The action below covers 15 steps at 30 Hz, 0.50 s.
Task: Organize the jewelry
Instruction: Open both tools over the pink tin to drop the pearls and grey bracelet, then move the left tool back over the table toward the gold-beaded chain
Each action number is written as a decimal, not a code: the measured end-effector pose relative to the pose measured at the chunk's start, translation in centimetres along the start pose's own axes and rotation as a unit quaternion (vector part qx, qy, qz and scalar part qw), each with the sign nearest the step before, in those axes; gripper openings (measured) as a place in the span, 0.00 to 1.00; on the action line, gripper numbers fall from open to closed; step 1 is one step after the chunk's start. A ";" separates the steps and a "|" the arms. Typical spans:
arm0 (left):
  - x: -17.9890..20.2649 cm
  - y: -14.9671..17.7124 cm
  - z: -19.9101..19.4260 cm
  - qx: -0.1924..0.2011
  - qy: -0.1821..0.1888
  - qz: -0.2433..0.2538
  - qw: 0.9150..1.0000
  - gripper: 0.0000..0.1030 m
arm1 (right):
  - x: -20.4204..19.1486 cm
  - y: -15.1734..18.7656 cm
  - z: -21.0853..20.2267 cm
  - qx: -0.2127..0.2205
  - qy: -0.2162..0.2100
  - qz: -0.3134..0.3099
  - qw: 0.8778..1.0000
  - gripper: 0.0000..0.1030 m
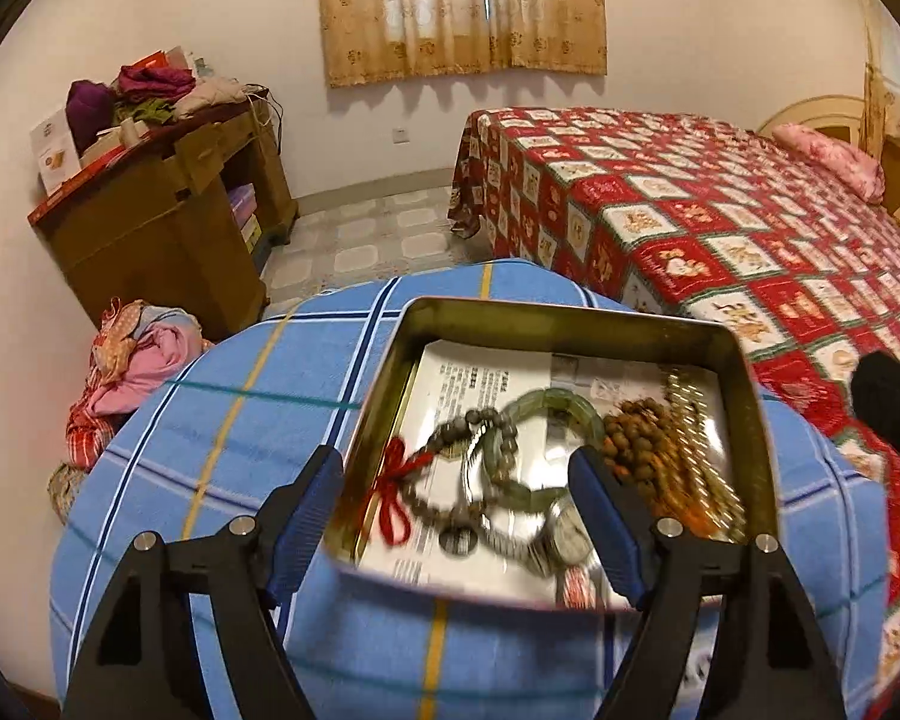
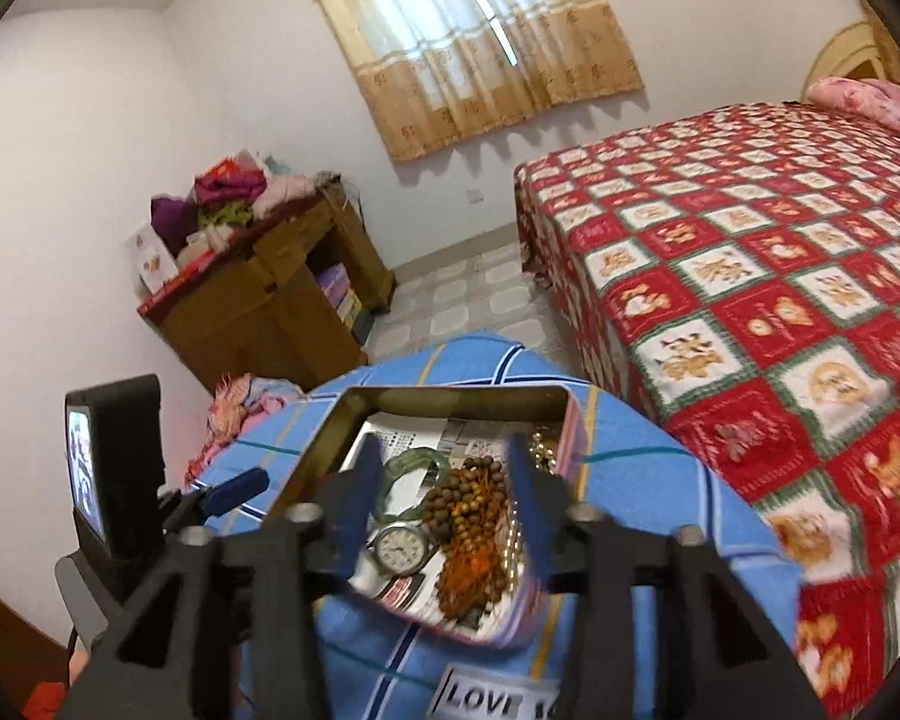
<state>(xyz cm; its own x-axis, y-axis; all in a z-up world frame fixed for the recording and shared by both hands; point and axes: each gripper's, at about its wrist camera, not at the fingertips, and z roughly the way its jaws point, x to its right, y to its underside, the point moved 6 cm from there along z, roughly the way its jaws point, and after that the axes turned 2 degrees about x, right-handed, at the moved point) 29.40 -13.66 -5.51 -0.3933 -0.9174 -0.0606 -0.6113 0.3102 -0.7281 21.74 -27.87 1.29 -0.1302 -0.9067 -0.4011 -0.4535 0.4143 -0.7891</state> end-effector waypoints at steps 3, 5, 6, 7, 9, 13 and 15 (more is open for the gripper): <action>-0.5 1.3 -2.9 0.007 0.005 -0.017 1.000 0.75 | -0.6 0.7 -2.5 0.010 0.001 0.003 1.000 0.61; -0.8 2.2 -4.2 0.008 -0.002 -0.025 1.000 0.75 | -1.3 1.7 -3.9 0.011 -0.005 0.004 1.000 0.61; -1.1 3.1 -5.4 0.011 -0.009 -0.031 0.999 0.75 | -1.8 2.2 -4.4 0.010 -0.007 0.000 1.000 0.62; -1.3 3.7 -6.1 0.012 -0.014 -0.033 0.999 0.75 | -2.2 2.8 -4.9 0.009 -0.008 -0.006 1.000 0.62; -1.5 4.9 -7.5 0.014 -0.022 -0.031 0.999 0.75 | -2.8 4.0 -5.7 0.005 -0.004 -0.019 1.000 0.64; -1.9 7.1 -9.7 0.017 -0.050 -0.018 0.998 0.75 | -3.2 6.3 -7.0 -0.008 -0.008 -0.023 1.000 0.65; -2.1 8.1 -10.6 0.020 -0.054 -0.019 0.998 0.75 | -3.2 7.1 -7.5 -0.013 -0.009 -0.020 1.000 0.65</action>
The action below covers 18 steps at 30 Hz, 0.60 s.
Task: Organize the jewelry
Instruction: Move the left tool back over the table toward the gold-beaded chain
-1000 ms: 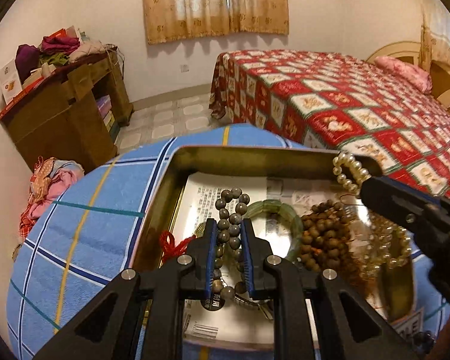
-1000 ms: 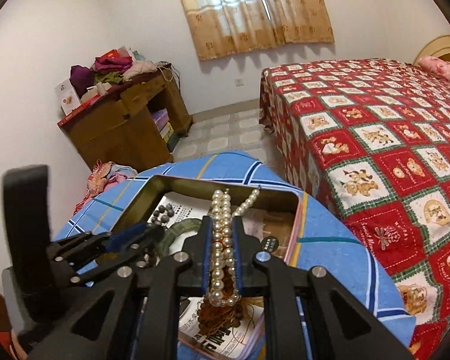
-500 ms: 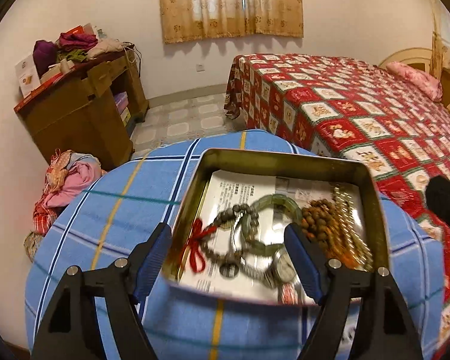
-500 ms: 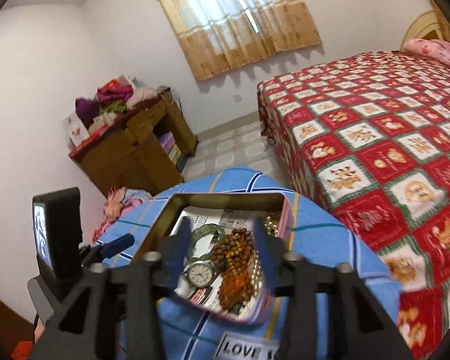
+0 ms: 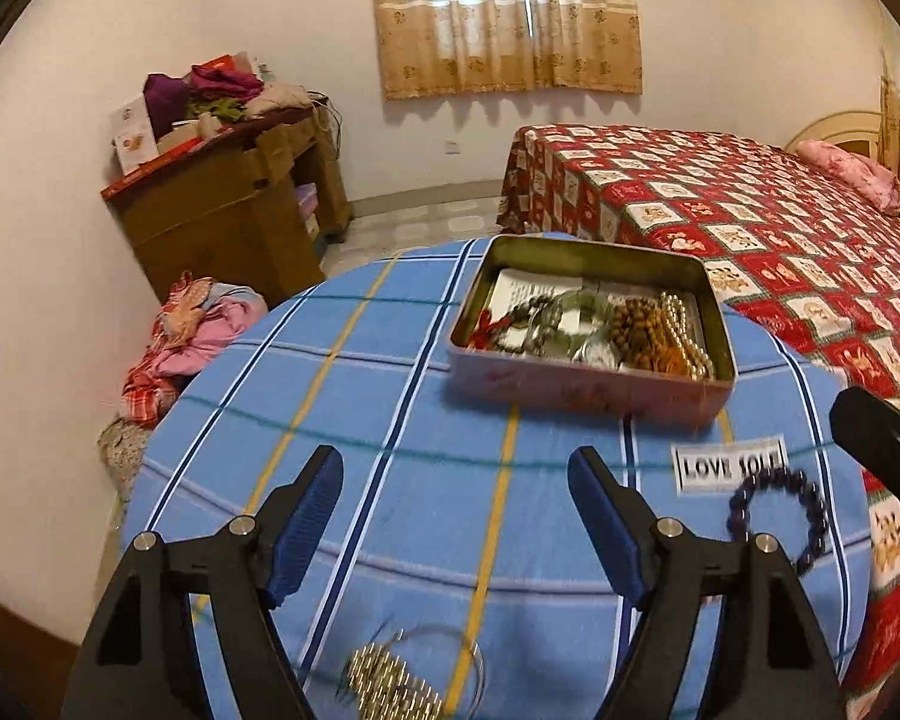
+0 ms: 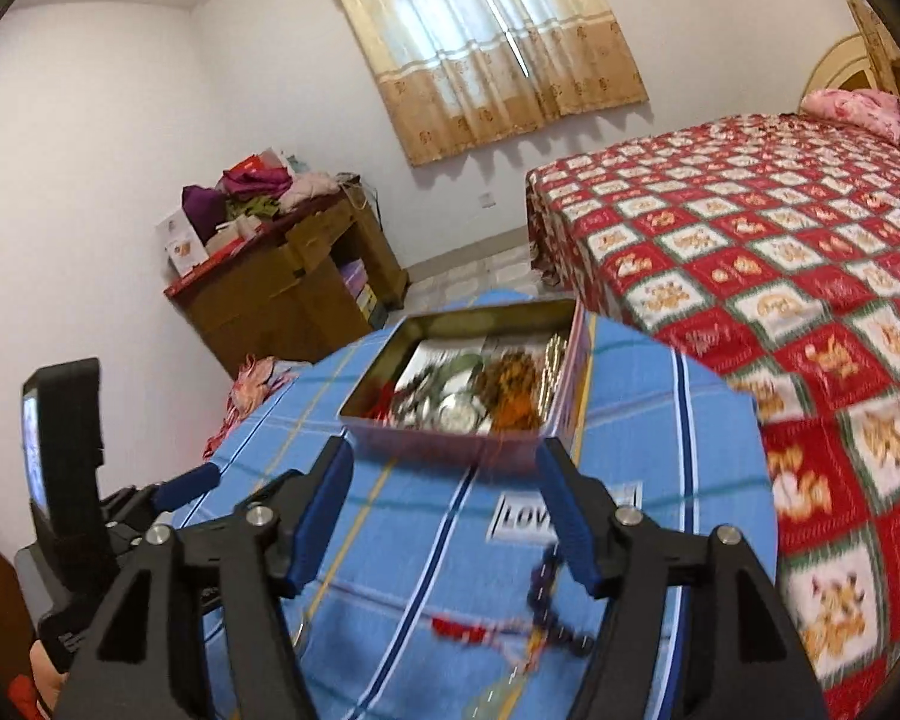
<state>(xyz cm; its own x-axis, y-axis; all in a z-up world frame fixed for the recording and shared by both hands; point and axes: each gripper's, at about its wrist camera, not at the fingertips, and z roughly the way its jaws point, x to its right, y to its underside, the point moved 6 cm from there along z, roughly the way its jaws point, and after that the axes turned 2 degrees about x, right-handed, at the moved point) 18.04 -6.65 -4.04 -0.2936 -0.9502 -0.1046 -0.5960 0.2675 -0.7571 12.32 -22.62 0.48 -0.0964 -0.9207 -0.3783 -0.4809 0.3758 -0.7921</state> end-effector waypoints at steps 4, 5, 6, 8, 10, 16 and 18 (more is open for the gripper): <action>-0.1 1.4 -1.3 -0.001 -0.003 0.000 1.000 0.75 | -0.4 1.4 -1.0 -0.007 -0.001 -0.003 1.000 0.65; -0.1 1.7 -1.6 -0.001 -0.003 -0.002 1.000 0.75 | -0.5 1.7 -1.3 -0.008 -0.003 -0.005 1.000 0.65; -0.2 2.1 -1.9 -0.002 -0.003 -0.004 1.000 0.75 | -0.7 2.1 -1.7 -0.008 -0.003 -0.008 1.000 0.65; -0.2 2.7 -2.2 -0.006 -0.003 -0.009 1.000 0.75 | -0.8 2.5 -2.1 -0.010 -0.003 -0.009 1.000 0.65; -0.2 3.2 -2.6 -0.005 0.000 -0.013 1.000 0.75 | -0.8 3.0 -2.6 -0.012 -0.004 -0.010 1.000 0.65; -2.4 5.2 -4.5 0.011 -0.003 -0.031 0.999 0.75 | -0.2 4.5 -4.2 -0.010 0.010 -0.030 0.999 0.65; -3.5 6.2 -4.8 0.013 -0.007 -0.038 0.999 0.75 | 0.1 5.4 -4.6 -0.016 0.022 -0.040 0.999 0.65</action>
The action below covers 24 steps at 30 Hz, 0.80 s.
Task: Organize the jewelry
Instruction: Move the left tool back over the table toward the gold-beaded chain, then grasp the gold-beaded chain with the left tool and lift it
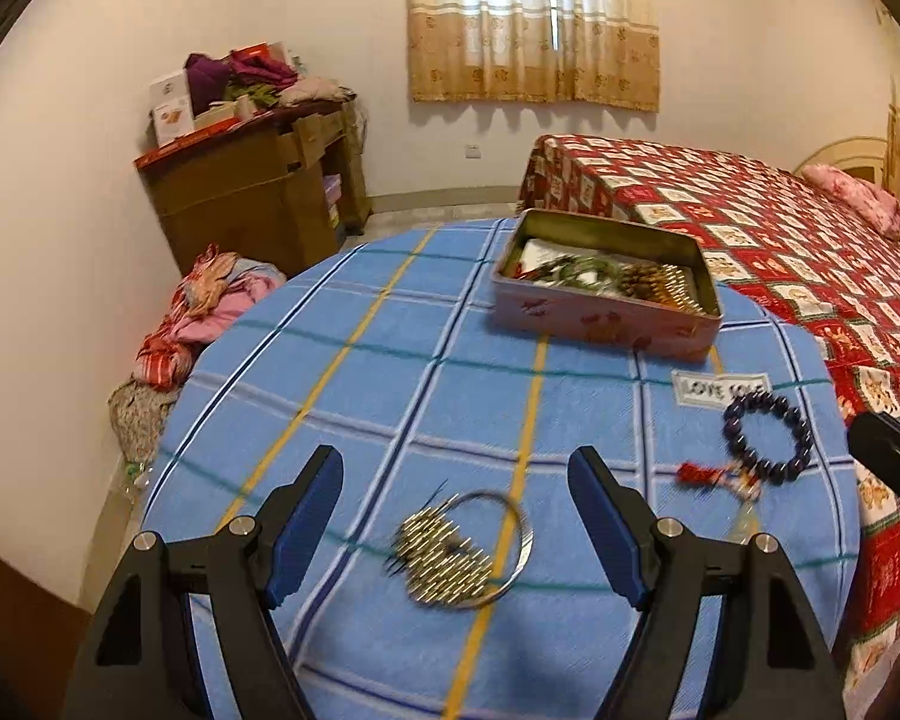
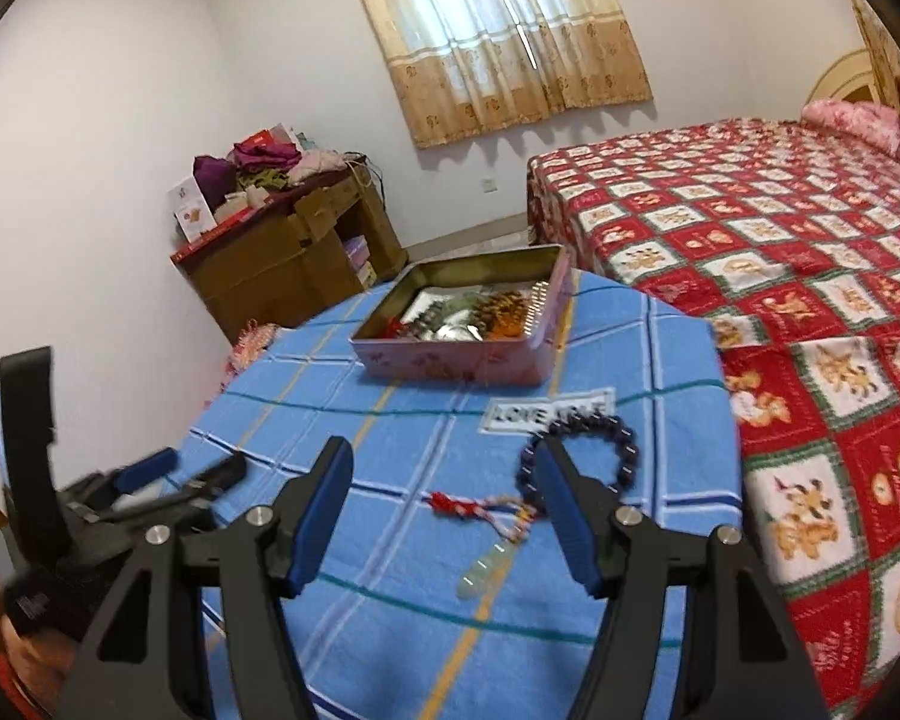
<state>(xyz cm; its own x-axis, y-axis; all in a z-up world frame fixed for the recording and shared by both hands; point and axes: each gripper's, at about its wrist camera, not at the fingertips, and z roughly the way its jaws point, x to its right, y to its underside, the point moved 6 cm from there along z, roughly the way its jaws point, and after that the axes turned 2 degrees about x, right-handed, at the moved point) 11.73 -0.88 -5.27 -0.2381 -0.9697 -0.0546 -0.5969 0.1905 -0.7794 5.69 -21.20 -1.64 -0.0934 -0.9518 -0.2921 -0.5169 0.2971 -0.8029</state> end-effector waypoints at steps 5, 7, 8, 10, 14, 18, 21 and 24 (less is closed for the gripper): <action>-2.3 2.8 -0.2 -0.007 -0.014 -0.002 1.000 0.75 | 0.0 3.1 0.9 -0.048 -0.011 0.001 0.999 0.65; -3.4 4.1 -0.2 -0.018 -0.016 -0.008 1.000 0.75 | -0.5 3.8 1.2 -0.059 -0.020 -0.002 0.998 0.62; -3.9 4.6 -0.1 -0.024 -0.015 -0.013 1.000 0.75 | -0.8 4.0 1.3 -0.062 -0.026 -0.006 0.998 0.59; -4.7 5.4 0.1 -0.035 -0.013 -0.026 0.999 0.75 | -1.8 4.2 1.6 -0.068 -0.037 -0.022 0.997 0.52; -4.8 6.0 0.6 -0.044 0.006 -0.045 0.998 0.75 | -3.0 4.5 1.7 -0.070 -0.050 -0.037 0.996 0.52; -3.6 5.4 1.2 -0.038 0.039 -0.043 0.998 0.75 | -3.1 5.0 1.6 -0.074 -0.050 -0.032 0.995 0.52; -3.1 4.5 2.0 -0.034 0.046 -0.041 0.997 0.74 | -3.0 4.9 1.5 -0.074 -0.049 -0.029 0.996 0.52; -2.2 3.9 3.0 -0.034 0.049 -0.033 0.998 0.62 | -3.0 5.0 1.6 -0.076 -0.049 -0.029 0.995 0.52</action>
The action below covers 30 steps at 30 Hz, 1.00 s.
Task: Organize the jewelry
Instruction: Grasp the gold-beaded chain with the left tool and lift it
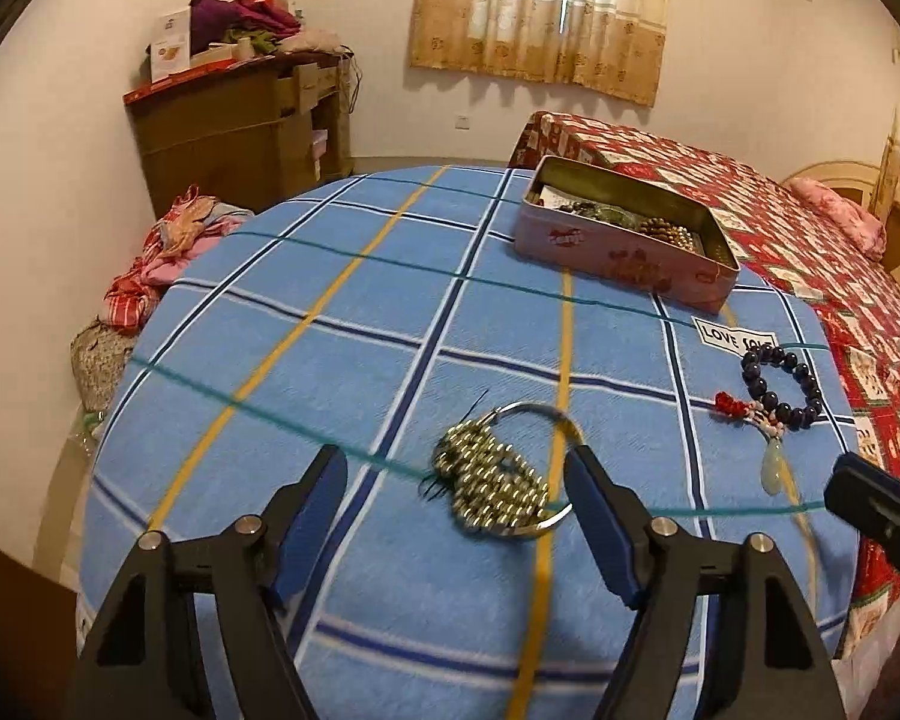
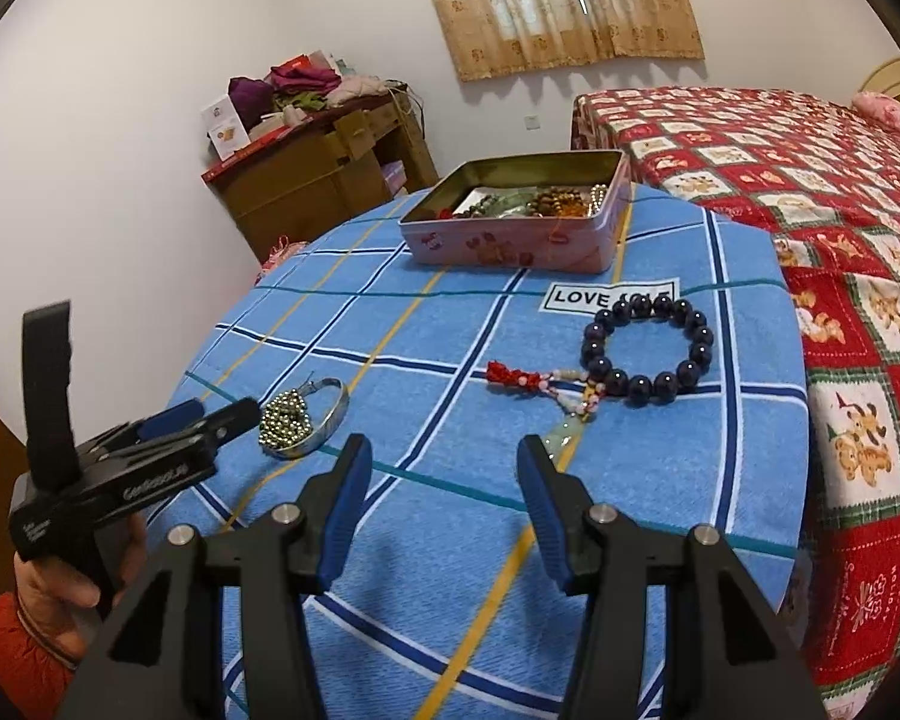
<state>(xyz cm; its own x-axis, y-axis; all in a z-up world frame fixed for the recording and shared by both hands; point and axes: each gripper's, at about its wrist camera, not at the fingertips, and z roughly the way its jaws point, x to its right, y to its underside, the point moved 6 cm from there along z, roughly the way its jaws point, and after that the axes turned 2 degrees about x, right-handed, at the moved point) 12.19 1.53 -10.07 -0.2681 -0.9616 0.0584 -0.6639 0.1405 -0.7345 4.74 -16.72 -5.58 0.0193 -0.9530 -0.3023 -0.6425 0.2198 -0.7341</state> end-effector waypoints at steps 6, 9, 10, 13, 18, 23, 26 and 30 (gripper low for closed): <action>0.7 0.5 3.1 -0.055 -0.023 0.013 0.998 0.29 | 0.1 0.0 0.3 -0.004 -0.002 0.004 1.000 0.52; 1.2 0.3 3.2 -0.051 -0.037 0.030 0.998 0.29 | 0.2 -0.1 0.3 -0.004 -0.002 0.007 1.000 0.52; 1.3 0.3 3.3 -0.053 -0.039 0.032 0.997 0.29 | 0.2 0.0 0.4 -0.005 -0.002 0.007 1.000 0.52; 1.3 0.3 3.4 -0.054 -0.036 0.032 0.997 0.18 | 0.2 0.0 0.5 -0.008 -0.004 0.012 1.000 0.52; 1.6 -1.1 1.1 -0.007 0.022 0.023 0.999 0.09 | 0.2 -0.1 0.4 -0.005 -0.001 0.011 1.000 0.52; 0.5 -3.2 -2.6 0.051 0.060 0.006 0.997 0.09 | 0.0 -0.3 0.5 -0.004 0.001 0.008 1.000 0.52; -1.2 -3.7 -4.5 0.068 0.069 -0.012 0.995 0.09 | -0.2 -0.3 0.8 -0.007 -0.003 0.008 1.000 0.52; -3.5 -3.5 -5.6 0.075 0.052 -0.024 0.996 0.09 | -1.2 -0.3 1.2 -0.013 -0.016 -0.005 1.000 0.52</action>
<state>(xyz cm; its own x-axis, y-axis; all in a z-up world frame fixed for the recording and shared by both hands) 11.52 5.69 -3.95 -0.3152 -0.9355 0.1596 -0.5674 0.0510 -0.8219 5.87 -15.43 -5.73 0.0505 -0.9477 -0.3151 -0.6624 0.2044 -0.7207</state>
